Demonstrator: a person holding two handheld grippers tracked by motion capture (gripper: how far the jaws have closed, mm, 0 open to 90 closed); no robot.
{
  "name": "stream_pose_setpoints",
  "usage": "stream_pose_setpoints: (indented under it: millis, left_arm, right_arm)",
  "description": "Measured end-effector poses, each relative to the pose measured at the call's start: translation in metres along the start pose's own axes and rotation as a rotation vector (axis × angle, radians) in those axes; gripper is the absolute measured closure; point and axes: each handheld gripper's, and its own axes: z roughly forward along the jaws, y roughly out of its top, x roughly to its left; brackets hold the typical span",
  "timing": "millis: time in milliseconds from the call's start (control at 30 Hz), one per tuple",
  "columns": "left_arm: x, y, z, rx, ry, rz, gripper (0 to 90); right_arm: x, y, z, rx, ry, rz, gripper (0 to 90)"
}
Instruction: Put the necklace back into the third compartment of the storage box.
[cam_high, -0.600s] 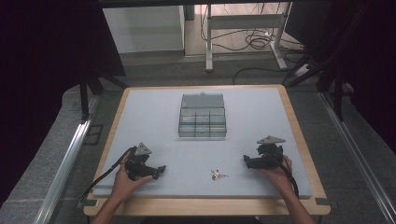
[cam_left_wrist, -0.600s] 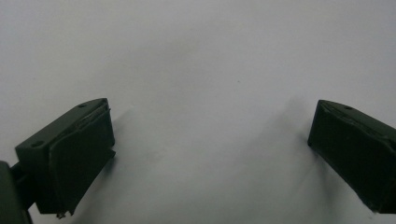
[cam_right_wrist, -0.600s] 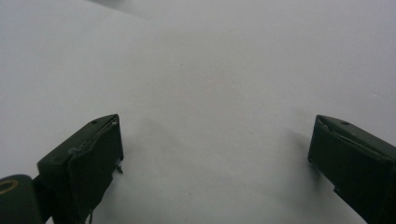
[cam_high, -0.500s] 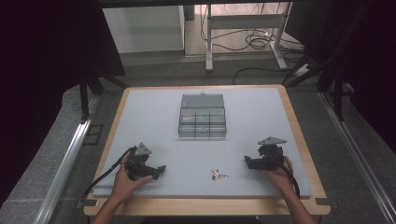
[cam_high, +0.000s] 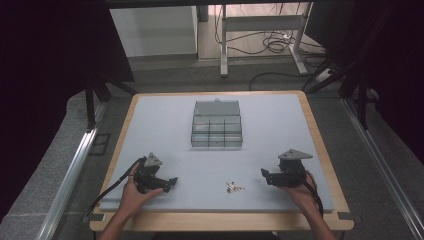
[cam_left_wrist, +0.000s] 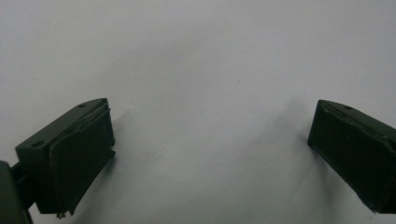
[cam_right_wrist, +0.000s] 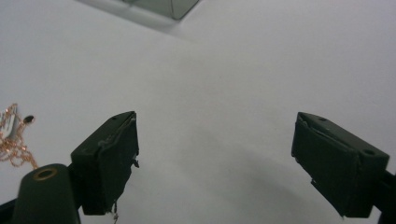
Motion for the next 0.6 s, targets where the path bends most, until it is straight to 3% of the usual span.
stream_pose_setpoints:
  millis: [600]
  left_arm:
    - [0.000,0.000,0.000,0.000,0.000,-0.002,0.2]
  right_arm:
    - [0.029,0.017,-0.020,-0.050,0.072,-0.051,24.2]
